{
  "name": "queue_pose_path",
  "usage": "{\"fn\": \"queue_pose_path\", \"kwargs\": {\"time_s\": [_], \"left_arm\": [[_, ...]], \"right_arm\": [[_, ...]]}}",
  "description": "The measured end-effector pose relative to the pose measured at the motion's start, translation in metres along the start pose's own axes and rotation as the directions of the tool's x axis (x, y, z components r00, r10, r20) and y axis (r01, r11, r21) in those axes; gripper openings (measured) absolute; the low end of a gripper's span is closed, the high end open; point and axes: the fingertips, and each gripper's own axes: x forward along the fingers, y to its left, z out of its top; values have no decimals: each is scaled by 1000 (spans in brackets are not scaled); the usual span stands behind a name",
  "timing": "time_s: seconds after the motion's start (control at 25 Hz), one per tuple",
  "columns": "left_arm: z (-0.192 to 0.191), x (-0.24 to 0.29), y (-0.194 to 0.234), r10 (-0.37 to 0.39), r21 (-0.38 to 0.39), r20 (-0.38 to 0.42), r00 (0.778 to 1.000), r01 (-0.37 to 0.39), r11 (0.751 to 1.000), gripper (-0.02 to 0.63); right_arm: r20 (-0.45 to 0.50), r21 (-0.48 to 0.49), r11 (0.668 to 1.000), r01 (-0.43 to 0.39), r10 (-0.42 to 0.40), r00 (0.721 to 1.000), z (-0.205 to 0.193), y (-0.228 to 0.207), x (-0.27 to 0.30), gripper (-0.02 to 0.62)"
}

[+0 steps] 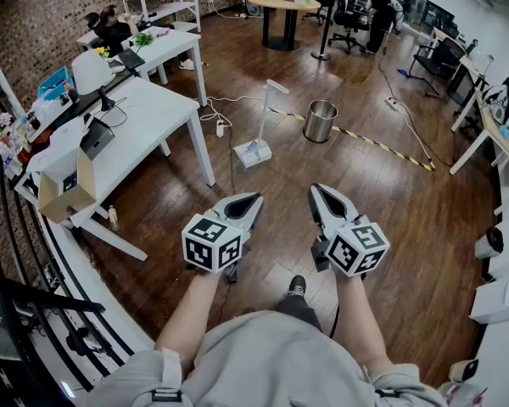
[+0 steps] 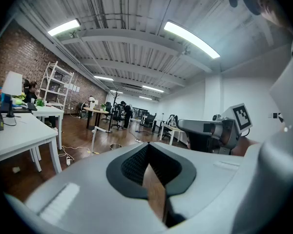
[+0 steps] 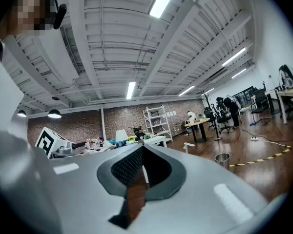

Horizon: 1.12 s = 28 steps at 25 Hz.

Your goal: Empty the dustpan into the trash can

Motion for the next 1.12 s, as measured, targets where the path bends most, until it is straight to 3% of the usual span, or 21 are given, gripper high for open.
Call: {"fn": "queue_pose_path", "kwargs": {"time_s": [0.48,0.76,1.12], "left_arm": [[-3,97,16,57,-24,-36,998,-57,998,5],[18,185,26,113,-21,-30,993,-113,993,5],[47,251,54,194,-6,-31,981,-194,981,5]], "right_arm": [[-14,47,999,-27,28,1000,7,-103,30,0],[-31,49,995,-86,87,996,35,-192,62,0],[-21,34,991,-126,127,992,66,-268,103,0]]}}
